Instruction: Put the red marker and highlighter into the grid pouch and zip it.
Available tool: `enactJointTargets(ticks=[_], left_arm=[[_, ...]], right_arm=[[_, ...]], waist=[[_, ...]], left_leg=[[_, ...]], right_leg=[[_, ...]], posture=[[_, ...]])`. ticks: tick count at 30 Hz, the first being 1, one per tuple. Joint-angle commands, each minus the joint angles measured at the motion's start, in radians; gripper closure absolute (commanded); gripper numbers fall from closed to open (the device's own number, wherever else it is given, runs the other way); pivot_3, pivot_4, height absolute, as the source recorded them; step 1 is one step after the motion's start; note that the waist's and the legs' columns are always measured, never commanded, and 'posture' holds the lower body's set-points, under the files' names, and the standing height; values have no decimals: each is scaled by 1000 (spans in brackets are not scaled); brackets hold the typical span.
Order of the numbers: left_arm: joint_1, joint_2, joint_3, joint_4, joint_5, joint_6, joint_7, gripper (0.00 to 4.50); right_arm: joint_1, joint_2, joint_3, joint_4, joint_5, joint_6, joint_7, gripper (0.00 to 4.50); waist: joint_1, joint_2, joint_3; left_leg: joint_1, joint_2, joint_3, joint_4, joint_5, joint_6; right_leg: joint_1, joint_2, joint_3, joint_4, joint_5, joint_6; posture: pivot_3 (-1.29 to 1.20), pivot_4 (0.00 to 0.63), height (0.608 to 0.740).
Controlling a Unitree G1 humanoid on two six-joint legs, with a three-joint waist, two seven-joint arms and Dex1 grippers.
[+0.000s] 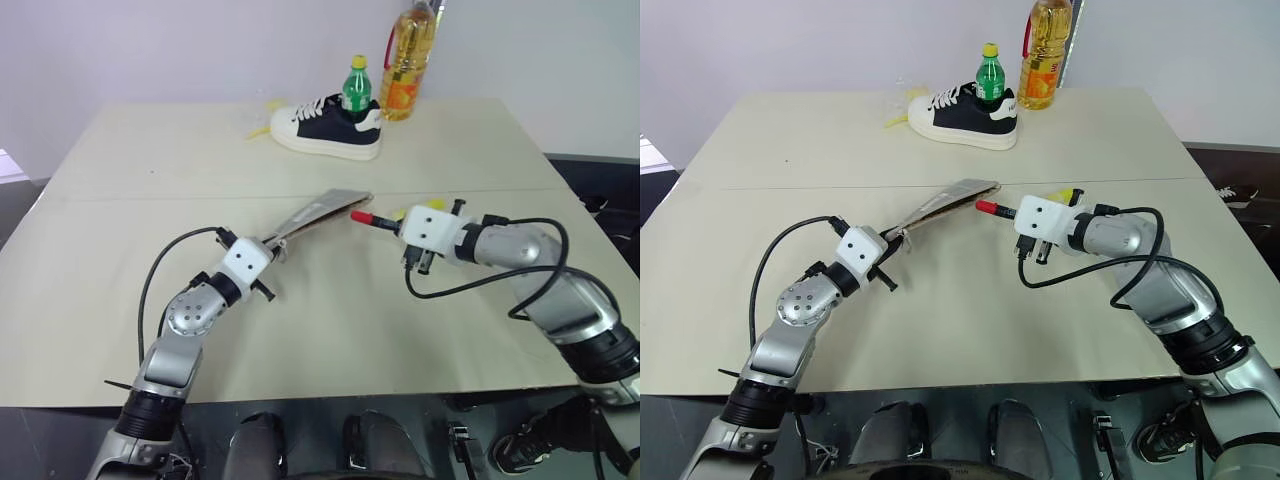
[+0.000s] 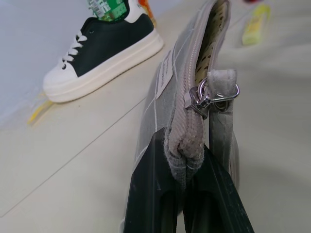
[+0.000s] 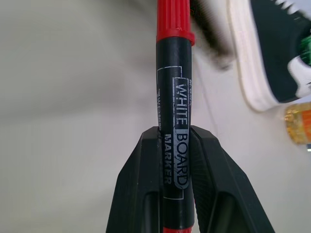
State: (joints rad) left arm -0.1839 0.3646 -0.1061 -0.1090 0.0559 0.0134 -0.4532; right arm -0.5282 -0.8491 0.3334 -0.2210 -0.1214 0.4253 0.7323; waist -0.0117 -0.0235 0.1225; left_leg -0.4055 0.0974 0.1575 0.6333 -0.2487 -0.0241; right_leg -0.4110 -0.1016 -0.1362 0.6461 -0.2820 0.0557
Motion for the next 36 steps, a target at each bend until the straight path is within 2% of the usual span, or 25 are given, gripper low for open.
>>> enactJointTargets(ticks=[1,14,26,36], left_arm=[[6,2,-2,-56,-13,-22,-10,4500],[28,20,-14,-67,-3,-33,-43,4500],[10,74,-60,-81,17,-97,-113,4500],[-4,72,-71,-84,14,-93,-129,4500]], right_arm=[[-43,10,-9,-2,-49,-31,14,4248],[-62,36,-14,21,-139,-88,60,4248],[-93,49,84,-2,-329,-268,88,4248],[-107,149,116,1,-394,-370,100,4248]], waist=[[0,0,0],[-1,0,0],[-2,1,0],[1,1,0]], left_leg=[[0,0,0,0,0,0],[0,0,0,0,0,0],[1,0,1,0,0,0],[0,0,2,2,0,0]], right_leg=[[0,0,0,0,0,0],[0,0,0,0,0,0],[0,0,0,1,0,0],[1,1,0,1,0,0]], posture=[[0,150,705],[0,150,705],[0,150,705],[0,150,705]])
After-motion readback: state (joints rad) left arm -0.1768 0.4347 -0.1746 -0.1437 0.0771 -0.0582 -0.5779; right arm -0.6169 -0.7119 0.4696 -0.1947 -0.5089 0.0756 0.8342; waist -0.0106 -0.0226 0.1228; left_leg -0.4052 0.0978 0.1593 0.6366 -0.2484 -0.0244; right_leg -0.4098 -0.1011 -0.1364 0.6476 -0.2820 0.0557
